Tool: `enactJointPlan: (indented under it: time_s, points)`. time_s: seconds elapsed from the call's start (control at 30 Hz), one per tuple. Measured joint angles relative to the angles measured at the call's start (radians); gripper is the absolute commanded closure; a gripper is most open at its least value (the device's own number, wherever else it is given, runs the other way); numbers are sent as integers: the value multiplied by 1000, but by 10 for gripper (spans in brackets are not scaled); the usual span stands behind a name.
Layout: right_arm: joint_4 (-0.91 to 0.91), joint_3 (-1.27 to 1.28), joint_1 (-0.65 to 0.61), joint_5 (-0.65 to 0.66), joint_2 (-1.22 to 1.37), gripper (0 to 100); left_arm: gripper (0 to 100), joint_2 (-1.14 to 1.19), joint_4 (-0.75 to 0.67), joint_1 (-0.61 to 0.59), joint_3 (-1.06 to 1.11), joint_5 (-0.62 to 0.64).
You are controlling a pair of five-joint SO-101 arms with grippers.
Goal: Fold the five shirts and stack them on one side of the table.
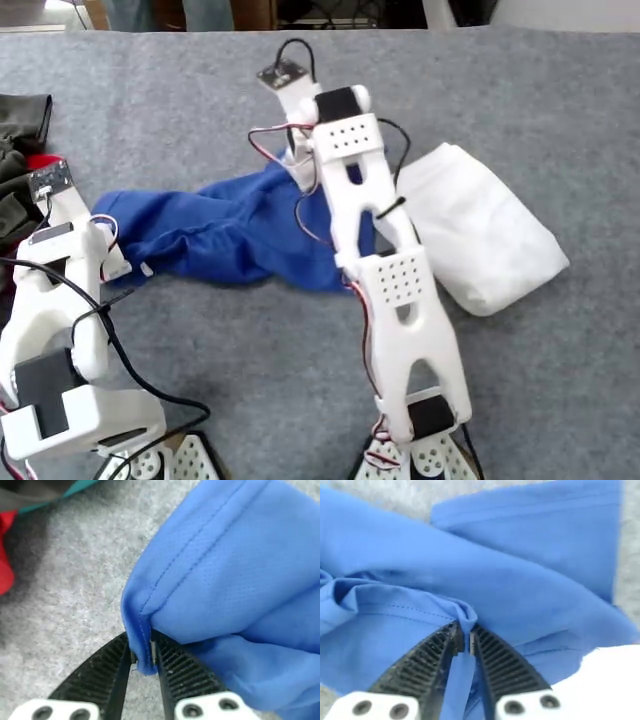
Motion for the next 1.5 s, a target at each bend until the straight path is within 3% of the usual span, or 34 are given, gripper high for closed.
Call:
enactJointPlan:
  time_s: [0.23,0.63,1.0,1.2,1.37,1.5]
  points:
    - [3,-28,35,-32,-193,984,971,-141,204,0,-83,0]
    - [8,137,110,-81,-1011,984,971,-707,428,28,-322,-31]
    - [-114,141,130,-80,-1525,984,971,-853,720,81,-953,83]
    - [-250,138,129,-81,-1606,984,971,-876,793,81,-1284,118]
    - [-382,275,127,-72,-1570,983,971,-864,796,117,-1188,121]
    - [-529,525,98,8,-1425,984,971,-778,629,123,-825,123]
